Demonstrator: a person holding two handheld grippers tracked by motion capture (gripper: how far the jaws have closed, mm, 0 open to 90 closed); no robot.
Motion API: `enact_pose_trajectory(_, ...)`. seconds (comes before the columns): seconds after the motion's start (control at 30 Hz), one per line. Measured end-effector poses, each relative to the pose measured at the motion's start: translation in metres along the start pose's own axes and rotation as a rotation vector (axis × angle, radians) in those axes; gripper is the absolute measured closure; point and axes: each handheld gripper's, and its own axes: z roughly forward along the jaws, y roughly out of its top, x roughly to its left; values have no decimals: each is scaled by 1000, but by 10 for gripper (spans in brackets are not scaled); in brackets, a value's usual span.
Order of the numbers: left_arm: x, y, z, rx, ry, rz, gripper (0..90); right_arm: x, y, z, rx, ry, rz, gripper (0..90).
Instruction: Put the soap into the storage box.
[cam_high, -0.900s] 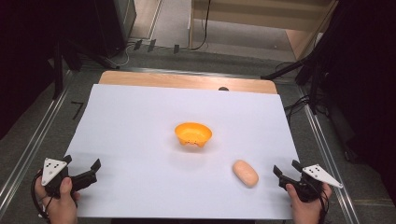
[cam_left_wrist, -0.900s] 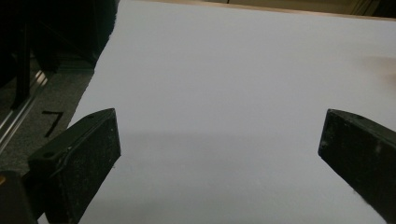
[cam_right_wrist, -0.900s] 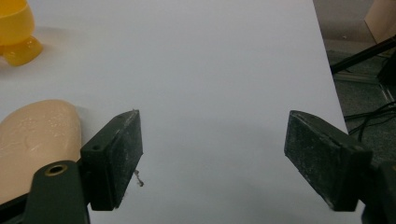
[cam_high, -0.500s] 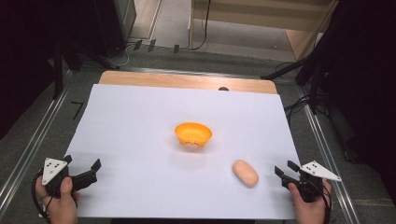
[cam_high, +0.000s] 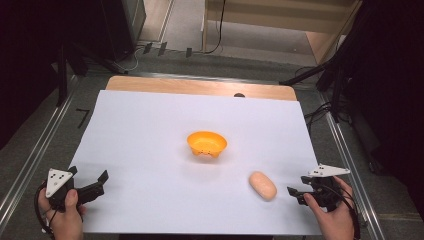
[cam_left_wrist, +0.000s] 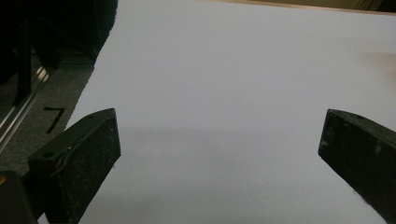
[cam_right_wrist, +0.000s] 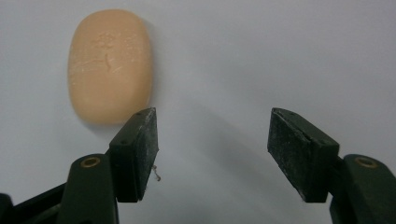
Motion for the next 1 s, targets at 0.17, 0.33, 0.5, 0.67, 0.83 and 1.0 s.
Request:
enact_pose_trajectory(0.17,0,0,0,2,2,3,0,2,10,4,116,56,-36,308)
enact_pose_trajectory(0.33,-1,0,0,1,6,6,0,4,18,8,202,99,-28,296)
enact_pose_trajectory(0.5,-1,0,0,-1,8,13,0,8,26,11,274,122,-32,290)
enact_pose_trajectory(0.67,-2,0,0,-1,2,16,0,17,35,11,300,144,-47,289)
enact_pose_trajectory(0.83,-2,0,0,-1,6,18,0,27,43,15,306,177,-50,278)
enact_pose_trajectory(1.0,-2,0,0,-2,4,17,0,34,52,23,317,169,-61,274)
